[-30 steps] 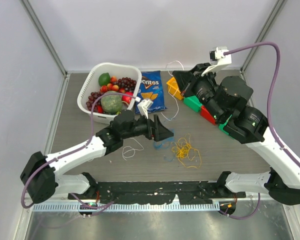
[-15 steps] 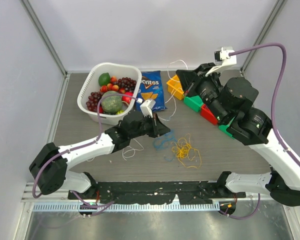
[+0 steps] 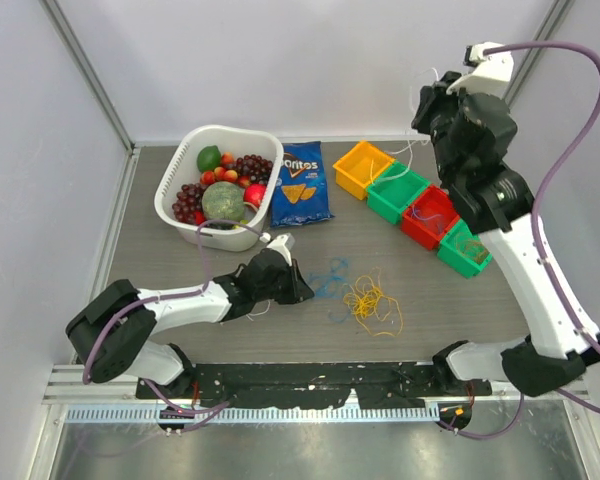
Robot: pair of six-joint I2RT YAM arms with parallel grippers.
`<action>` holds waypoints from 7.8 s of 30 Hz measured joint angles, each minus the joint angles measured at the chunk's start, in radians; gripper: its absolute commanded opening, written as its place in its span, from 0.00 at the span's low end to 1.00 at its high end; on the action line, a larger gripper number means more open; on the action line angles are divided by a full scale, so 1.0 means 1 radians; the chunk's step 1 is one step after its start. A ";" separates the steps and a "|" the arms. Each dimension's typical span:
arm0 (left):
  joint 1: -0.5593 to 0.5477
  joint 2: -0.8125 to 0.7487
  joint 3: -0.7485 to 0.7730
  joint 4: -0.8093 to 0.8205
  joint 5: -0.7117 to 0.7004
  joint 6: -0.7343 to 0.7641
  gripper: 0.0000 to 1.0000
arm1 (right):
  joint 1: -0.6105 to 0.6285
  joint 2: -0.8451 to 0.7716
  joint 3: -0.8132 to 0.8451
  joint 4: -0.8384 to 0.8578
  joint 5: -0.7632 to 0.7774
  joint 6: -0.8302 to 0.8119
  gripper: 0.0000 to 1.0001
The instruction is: Untangle the cables
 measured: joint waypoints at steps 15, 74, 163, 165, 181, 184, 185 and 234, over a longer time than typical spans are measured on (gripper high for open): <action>0.000 0.005 0.013 0.069 0.167 0.027 0.00 | -0.355 0.331 -0.160 0.245 -0.107 0.071 0.01; 0.021 -0.258 0.541 -0.270 0.214 0.093 0.00 | -0.133 -0.193 -0.792 0.018 -0.433 0.257 0.73; 0.033 -0.301 0.925 -0.409 0.079 0.187 0.00 | 0.296 -0.414 -0.910 0.443 -0.384 0.146 0.01; 0.033 -0.388 0.784 -0.381 0.013 0.180 0.00 | 0.291 -0.423 -0.888 0.409 -0.282 0.172 0.01; 0.042 0.042 0.377 0.055 0.094 -0.150 0.62 | -0.087 -0.260 -0.688 0.179 -0.208 0.362 0.01; 0.053 0.043 0.330 0.121 0.136 -0.177 0.78 | -0.177 -0.224 -0.639 0.164 -0.199 0.360 0.01; 0.058 0.038 0.311 0.140 0.148 -0.182 0.82 | -0.193 -0.211 -0.616 0.161 -0.196 0.355 0.01; 0.105 -0.365 0.083 -0.203 0.066 0.129 0.80 | -0.584 0.125 -0.766 0.115 -0.126 0.354 0.01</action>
